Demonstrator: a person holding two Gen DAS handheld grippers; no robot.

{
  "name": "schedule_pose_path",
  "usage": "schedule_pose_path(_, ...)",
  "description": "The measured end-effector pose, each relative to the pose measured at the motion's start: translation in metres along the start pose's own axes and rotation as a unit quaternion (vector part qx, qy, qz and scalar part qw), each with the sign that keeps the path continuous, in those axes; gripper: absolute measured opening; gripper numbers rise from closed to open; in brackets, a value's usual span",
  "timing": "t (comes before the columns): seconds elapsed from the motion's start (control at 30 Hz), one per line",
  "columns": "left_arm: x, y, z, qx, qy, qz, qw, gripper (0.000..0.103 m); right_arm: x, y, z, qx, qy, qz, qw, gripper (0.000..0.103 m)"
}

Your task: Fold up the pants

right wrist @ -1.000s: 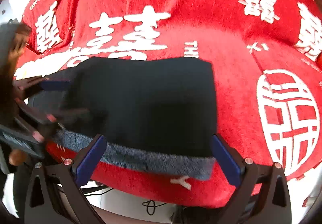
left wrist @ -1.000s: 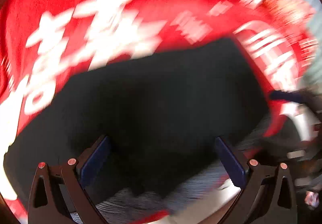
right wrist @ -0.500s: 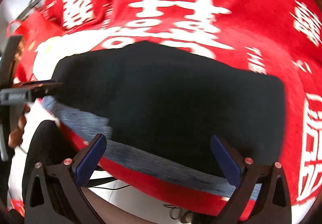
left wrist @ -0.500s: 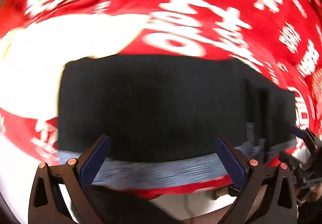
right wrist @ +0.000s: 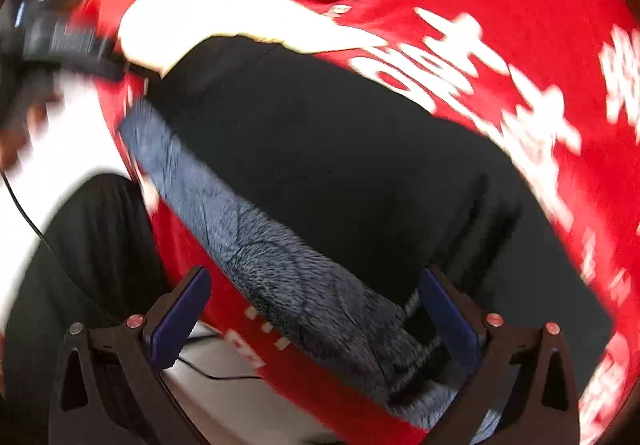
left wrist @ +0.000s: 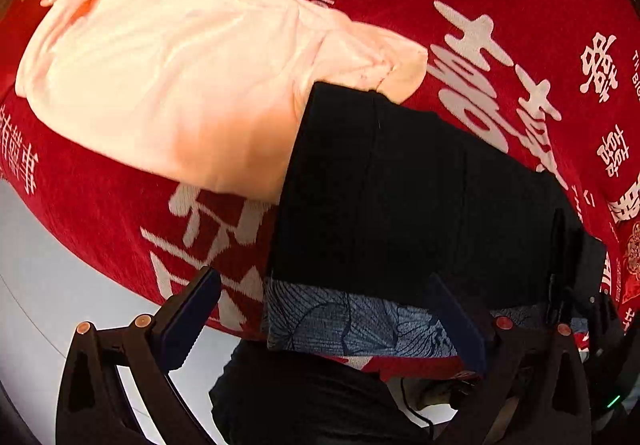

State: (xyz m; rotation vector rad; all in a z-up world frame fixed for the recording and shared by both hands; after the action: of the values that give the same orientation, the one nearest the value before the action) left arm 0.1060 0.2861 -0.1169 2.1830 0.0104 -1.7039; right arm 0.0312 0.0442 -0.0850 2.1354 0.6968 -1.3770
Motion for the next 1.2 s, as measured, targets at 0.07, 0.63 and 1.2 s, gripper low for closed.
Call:
schedule_pose_path(0.07, 0.005, -0.001, 0.005, 0.009, -0.012, 0.003, 0.9999, 0.103, 0.010, -0.019, 0.004, -0.060, -0.011, 0.033, 0.998, 0.103)
schedule_pose_path(0.63, 0.021, -0.045, -0.002, 0.041, -0.025, -0.013, 0.9988, 0.103, 0.032, -0.091, -0.058, -0.189, 0.033, 0.044, 0.981, 0.103)
schedule_pose_path(1.2, 0.028, -0.047, -0.027, -0.034, -0.090, 0.173, 0.9803, 0.103, 0.048, -0.047, -0.110, -0.089, 0.106, 0.032, 0.990, 0.051)
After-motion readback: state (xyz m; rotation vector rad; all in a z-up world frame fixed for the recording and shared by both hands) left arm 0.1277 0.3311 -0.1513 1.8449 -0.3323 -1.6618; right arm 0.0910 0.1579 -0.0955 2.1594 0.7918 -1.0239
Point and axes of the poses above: each gripper's, at about its wrist camera, not at the fingertips, and x roughly the way its jaws point, y to its right, z to its underside, the point moved 6 cm from there along x, roughly the way its jaws point, and after that the axes turned 8 degrees about -x, right-handed, at the moved point
